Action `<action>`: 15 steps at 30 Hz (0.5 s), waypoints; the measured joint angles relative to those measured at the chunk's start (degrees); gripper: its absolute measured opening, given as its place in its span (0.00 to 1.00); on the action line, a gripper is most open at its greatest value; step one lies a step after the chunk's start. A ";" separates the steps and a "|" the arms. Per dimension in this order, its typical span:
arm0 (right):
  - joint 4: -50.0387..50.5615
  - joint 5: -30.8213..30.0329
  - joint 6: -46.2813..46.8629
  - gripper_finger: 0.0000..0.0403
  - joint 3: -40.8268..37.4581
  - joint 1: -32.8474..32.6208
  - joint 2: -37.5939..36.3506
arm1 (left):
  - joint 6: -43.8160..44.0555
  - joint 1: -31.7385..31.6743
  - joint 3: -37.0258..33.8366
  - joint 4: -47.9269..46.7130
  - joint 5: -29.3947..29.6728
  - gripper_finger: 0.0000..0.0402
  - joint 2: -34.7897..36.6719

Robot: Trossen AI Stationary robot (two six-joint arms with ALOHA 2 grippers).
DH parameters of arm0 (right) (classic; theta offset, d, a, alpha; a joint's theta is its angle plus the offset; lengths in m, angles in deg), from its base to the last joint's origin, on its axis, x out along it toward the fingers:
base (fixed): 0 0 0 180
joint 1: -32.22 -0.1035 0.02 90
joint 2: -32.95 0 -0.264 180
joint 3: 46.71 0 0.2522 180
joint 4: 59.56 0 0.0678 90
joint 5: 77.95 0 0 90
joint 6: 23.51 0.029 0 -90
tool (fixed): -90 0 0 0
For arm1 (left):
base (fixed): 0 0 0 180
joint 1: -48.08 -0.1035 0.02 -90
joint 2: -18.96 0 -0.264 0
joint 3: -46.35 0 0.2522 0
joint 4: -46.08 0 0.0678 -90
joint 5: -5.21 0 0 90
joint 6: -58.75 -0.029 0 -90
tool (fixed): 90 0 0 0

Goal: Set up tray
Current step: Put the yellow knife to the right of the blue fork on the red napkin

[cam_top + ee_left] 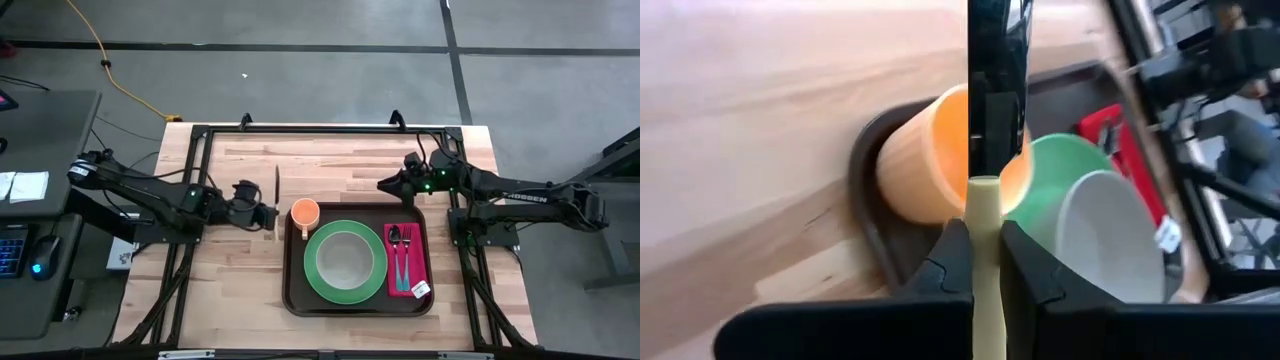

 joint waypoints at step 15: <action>-14.21 0.32 4.40 0.21 0.00 -5.10 2.26 | -9.77 -0.04 10.12 -0.52 6.19 0.12 -2.35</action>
